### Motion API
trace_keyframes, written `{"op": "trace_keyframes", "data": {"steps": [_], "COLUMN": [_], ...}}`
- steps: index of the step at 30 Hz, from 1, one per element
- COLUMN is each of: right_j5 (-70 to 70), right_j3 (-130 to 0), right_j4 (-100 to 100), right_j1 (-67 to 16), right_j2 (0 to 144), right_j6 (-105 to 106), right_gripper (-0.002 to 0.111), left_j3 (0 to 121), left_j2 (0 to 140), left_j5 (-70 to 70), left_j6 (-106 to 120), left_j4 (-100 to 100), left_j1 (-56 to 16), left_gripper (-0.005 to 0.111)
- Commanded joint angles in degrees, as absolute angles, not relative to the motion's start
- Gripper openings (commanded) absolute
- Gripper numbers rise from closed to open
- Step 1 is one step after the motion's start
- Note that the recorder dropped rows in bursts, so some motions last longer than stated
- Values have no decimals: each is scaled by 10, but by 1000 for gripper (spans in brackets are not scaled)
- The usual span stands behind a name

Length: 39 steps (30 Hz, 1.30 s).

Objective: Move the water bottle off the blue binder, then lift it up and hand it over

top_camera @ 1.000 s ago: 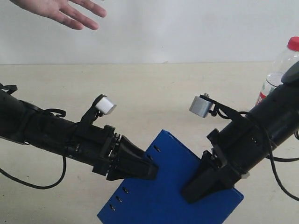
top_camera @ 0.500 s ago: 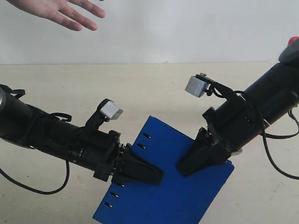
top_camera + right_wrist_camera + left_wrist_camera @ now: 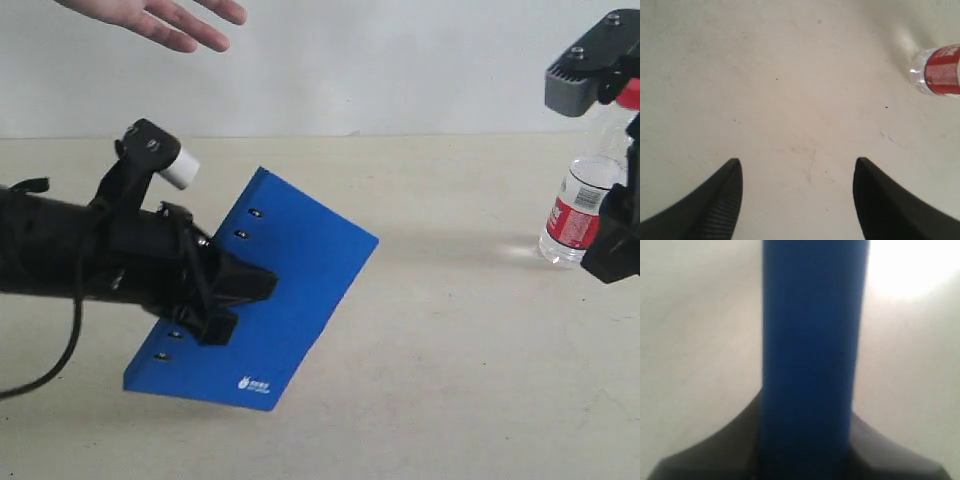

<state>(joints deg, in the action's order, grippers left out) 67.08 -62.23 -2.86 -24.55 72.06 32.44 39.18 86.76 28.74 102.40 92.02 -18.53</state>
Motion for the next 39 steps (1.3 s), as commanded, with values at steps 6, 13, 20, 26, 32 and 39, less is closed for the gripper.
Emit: {"op": "trace_keyframes", "data": {"steps": [6,13,20,26,32,39], "right_j5": [666,677,644,634,648,642], "right_j3": [-627,-627,-627,-627,-627,-627], "right_j4": [25,149,193,193,192,202], "right_j1": [-245,-245,-245,-245,-245,-245], "right_j2": [701,691,633,583,565,552], "right_j6": [263,147,74,56,54,23], "right_gripper": [56,56,5,0,0,0], "left_j3": [268,327,350,375,403,408], "left_j2": [651,627,627,627,650,659], "left_j5": [-11,-107,-127,-151,-148,-148], "left_j6": [1023,960,864,792,780,798], "left_j4": [999,999,999,938,933,935], "left_j1": [-334,-338,-338,-338,-338,-338], "left_gripper": [5,5,5,5,5,18]}}
